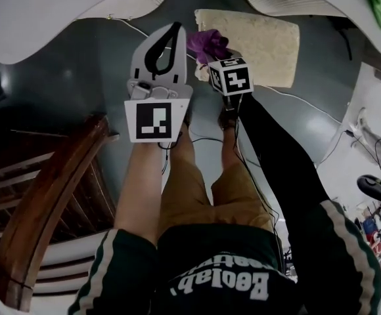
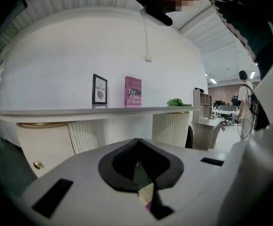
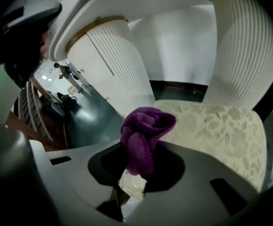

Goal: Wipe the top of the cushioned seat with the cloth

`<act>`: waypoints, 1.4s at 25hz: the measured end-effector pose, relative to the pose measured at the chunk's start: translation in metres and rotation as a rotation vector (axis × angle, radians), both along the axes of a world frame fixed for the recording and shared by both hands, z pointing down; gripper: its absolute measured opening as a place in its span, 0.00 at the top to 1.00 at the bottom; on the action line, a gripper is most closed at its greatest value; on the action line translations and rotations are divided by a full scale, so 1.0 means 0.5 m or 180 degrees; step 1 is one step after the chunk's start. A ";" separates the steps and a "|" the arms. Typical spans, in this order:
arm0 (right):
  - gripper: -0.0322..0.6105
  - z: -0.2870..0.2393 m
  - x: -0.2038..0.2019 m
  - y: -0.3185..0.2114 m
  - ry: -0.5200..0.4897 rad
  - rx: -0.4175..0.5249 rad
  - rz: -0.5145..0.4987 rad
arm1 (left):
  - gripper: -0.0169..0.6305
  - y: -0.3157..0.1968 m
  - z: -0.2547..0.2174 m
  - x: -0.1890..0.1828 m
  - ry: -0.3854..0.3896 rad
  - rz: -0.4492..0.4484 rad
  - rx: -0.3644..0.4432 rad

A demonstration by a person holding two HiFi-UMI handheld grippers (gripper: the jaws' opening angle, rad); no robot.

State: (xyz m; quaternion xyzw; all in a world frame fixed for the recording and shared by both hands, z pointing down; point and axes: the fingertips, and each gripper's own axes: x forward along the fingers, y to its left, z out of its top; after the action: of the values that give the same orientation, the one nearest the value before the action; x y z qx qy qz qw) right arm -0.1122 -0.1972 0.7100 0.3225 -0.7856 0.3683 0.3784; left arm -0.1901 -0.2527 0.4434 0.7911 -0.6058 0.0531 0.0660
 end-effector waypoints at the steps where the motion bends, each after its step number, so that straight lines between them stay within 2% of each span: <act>1: 0.82 0.014 0.004 0.006 0.0067 -0.0084 0.0056 | 0.95 0.005 0.000 -0.004 0.0003 -0.0002 0.0002; 6: 0.82 0.022 0.031 0.008 0.0195 -0.0091 0.0079 | 0.95 0.021 0.001 -0.005 0.0053 0.0001 -0.0024; 11: 0.82 0.022 0.121 0.001 0.0365 -0.0038 0.0107 | 0.95 0.015 -0.021 0.031 0.0092 0.0034 0.0041; 15: 0.82 0.029 0.227 -0.023 0.0499 0.0043 0.0146 | 0.95 0.004 -0.033 0.082 0.0061 0.0116 0.0087; 26: 0.82 0.022 0.569 -0.091 0.0976 0.0118 0.0500 | 0.95 -0.026 -0.036 0.255 0.0073 0.0278 0.0086; 35: 0.82 0.030 0.736 -0.095 0.1321 0.0025 0.0770 | 0.95 -0.035 -0.037 0.362 0.0014 0.0500 0.0033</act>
State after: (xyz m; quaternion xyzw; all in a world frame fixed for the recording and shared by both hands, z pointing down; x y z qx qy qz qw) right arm 0.2557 -0.2445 0.7251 0.4846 -0.6481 0.3336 0.4836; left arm -0.0089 -0.2703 0.4249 0.8366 -0.5420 0.0532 0.0589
